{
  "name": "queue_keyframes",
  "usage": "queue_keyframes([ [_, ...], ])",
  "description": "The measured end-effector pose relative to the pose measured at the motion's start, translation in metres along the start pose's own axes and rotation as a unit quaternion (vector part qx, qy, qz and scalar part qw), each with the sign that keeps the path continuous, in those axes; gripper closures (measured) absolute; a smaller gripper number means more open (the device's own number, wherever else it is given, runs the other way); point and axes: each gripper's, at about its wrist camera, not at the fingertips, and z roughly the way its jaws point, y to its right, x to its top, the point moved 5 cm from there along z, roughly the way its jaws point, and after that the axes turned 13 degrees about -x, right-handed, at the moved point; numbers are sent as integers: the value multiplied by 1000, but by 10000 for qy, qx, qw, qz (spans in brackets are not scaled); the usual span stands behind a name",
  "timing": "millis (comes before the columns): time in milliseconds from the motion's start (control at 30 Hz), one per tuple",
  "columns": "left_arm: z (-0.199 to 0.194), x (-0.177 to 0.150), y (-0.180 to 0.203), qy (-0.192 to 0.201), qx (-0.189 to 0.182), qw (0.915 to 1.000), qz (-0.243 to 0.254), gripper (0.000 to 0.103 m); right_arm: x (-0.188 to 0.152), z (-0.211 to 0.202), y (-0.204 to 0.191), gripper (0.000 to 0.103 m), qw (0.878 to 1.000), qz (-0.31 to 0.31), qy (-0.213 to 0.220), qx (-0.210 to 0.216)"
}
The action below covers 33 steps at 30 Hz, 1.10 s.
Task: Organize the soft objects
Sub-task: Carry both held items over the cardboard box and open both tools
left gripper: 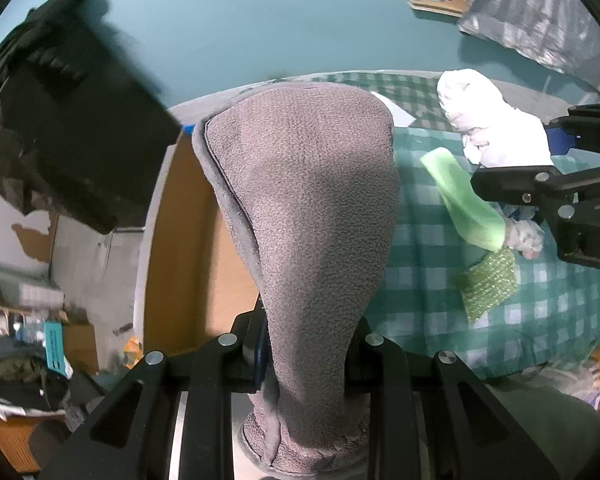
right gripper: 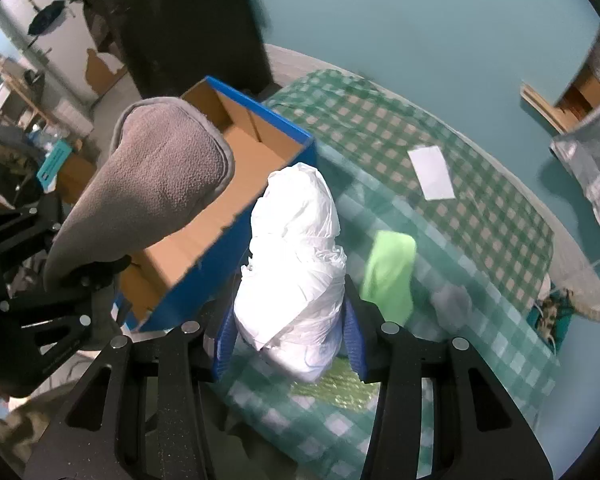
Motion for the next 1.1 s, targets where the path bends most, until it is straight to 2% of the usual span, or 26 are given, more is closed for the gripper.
queue_keyframes([
  [367, 7, -13, -52, -55, 213, 9981, -572, 77, 33, 17, -48, 57, 9991, -367, -18, 213],
  [900, 52, -33, -98, -531, 30, 9914, -1195, 76, 59, 58, -99, 57, 9965, -606, -386, 438],
  [1033, 57, -33, -103, -561, -3, 9906, -1245, 73, 63, 68, -109, 57, 9961, -586, -463, 476],
  [1100, 58, -34, -104, -574, -32, 9903, -1264, 67, 64, 71, -113, 57, 9958, -560, -478, 542],
])
